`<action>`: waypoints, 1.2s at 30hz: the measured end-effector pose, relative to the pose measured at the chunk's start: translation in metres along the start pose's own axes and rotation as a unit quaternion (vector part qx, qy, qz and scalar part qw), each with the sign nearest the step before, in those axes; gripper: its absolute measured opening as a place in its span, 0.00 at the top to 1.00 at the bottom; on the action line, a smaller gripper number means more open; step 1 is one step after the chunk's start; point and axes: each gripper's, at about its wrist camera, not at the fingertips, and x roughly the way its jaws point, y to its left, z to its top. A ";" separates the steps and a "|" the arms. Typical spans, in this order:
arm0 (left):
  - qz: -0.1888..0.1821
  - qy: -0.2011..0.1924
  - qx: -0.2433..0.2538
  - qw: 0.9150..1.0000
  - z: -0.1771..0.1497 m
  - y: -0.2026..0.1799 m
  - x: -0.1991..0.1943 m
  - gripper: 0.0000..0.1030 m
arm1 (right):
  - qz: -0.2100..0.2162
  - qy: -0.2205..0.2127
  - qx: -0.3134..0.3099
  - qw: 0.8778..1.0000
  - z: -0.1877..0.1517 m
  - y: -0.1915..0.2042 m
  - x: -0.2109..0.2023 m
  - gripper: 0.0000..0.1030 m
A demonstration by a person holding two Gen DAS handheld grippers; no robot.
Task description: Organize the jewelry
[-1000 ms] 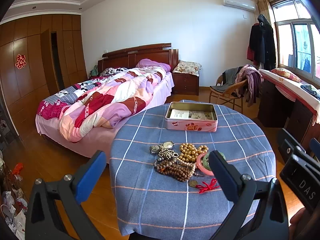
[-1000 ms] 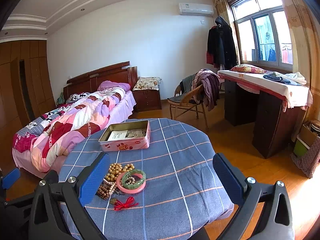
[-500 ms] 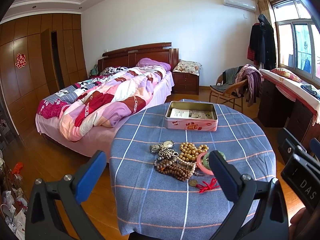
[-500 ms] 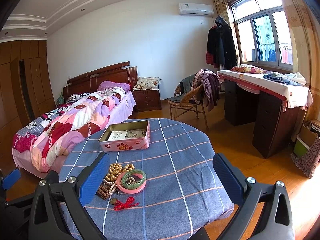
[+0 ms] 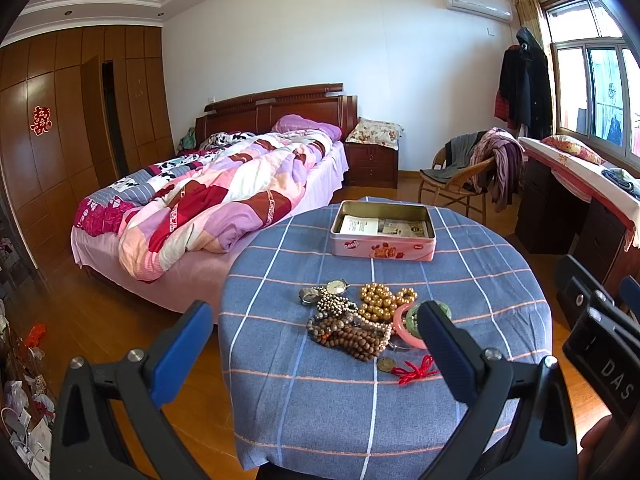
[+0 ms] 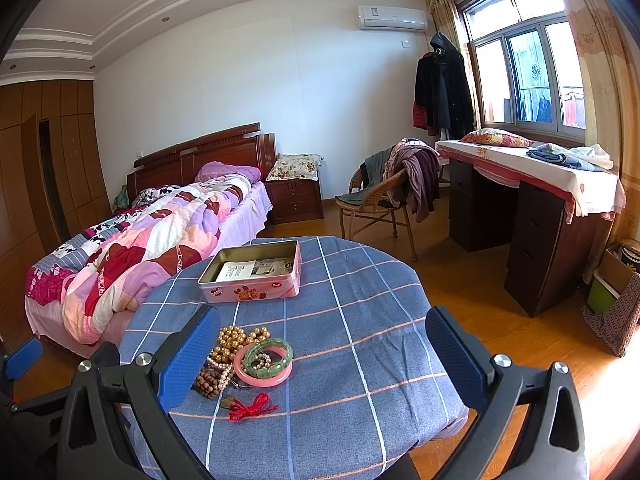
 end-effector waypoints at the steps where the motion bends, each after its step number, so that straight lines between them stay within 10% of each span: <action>1: 0.000 0.000 0.000 1.000 0.000 0.000 0.000 0.00 | 0.000 0.000 0.000 1.000 0.000 0.000 0.000 0.01; 36: 0.000 0.045 -0.001 0.999 -0.019 0.003 0.031 0.00 | -0.006 0.027 0.008 1.000 -0.006 -0.008 0.032 0.01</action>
